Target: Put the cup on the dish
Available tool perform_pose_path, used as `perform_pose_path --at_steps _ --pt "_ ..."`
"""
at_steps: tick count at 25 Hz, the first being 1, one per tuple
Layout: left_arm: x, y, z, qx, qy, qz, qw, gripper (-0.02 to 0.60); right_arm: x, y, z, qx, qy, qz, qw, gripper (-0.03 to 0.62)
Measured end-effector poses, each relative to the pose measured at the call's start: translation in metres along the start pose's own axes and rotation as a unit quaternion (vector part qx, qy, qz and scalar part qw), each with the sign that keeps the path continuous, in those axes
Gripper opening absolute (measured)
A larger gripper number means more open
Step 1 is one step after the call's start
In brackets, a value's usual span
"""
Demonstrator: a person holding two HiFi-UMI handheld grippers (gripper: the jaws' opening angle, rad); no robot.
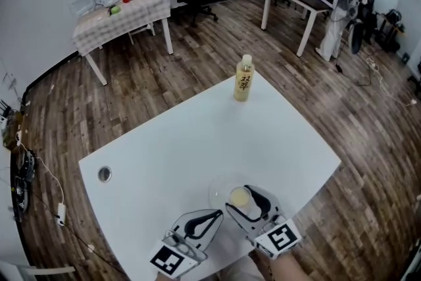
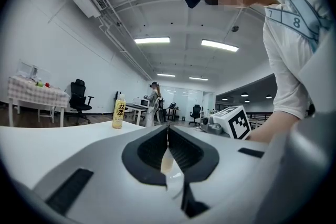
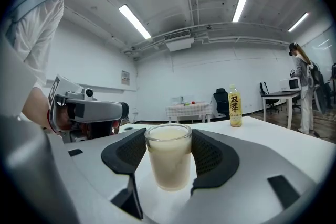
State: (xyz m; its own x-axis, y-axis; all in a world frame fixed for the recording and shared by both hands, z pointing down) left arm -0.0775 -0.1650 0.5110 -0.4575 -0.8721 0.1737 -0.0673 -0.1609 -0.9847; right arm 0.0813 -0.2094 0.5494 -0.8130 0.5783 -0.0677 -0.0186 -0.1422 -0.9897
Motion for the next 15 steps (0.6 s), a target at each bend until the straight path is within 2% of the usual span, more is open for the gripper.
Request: perform_pose_path --at_steps 15 --pt "0.017 -0.022 0.014 -0.001 0.003 -0.023 0.9997 0.006 -0.011 -0.02 0.015 0.02 0.003 -0.018 1.0 0.282"
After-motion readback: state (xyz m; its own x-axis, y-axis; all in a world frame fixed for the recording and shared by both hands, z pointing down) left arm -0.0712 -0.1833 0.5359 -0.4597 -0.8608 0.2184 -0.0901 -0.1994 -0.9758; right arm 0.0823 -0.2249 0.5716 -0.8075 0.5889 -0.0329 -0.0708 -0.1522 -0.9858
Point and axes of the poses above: the fingertips, and each gripper's own axes: z forward along the fingers, x to its left, y out of its top, the point moved 8 cm from there along -z, backward along the fingers, and after that the axes turned 11 degrees about -y, right-handed, at the moved point
